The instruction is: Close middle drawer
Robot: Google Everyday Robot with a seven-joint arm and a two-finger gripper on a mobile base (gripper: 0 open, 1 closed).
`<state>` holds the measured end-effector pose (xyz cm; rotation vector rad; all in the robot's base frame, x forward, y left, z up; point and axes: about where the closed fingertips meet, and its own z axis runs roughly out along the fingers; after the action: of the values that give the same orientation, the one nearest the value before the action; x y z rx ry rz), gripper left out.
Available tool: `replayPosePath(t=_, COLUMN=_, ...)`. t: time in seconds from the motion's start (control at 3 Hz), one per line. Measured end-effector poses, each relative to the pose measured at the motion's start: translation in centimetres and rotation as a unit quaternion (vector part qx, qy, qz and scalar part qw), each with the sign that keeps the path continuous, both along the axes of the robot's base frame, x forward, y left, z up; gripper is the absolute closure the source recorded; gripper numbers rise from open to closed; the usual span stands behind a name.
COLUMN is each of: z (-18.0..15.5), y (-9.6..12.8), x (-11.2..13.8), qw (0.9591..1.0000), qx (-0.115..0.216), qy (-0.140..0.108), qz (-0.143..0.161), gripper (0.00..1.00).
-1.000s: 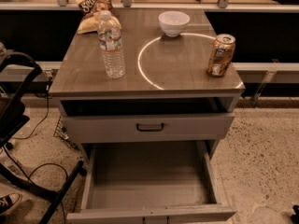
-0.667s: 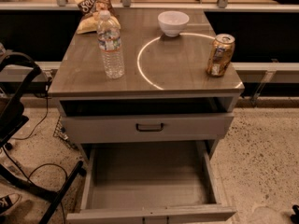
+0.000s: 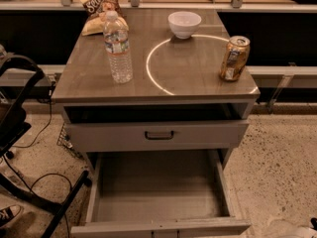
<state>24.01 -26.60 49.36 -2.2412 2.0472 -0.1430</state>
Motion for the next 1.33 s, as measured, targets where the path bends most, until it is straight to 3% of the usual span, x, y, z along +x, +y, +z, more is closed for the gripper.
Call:
replayPosePath(t=0.33, z=3.7, y=-2.9, x=-4.2, qw=0.9976, qx=-0.046, qy=0.017, qz=-0.049, gripper=0.54)
replayPosePath(t=0.67, z=7.2, y=-3.2, x=-5.5, qw=0.9943, qx=-0.027, qy=0.004, qz=-0.103, gripper=0.61)
replayPosePath(t=1.0, z=5.7, y=-2.3, x=-4.9, qw=0.9929, qx=0.019, qy=0.004, qz=-0.118, gripper=0.84)
replayPosePath(t=1.33, z=2.8, y=-0.7, x=-4.4, qw=0.9922, qx=0.056, qy=0.018, qz=-0.110, gripper=1.00)
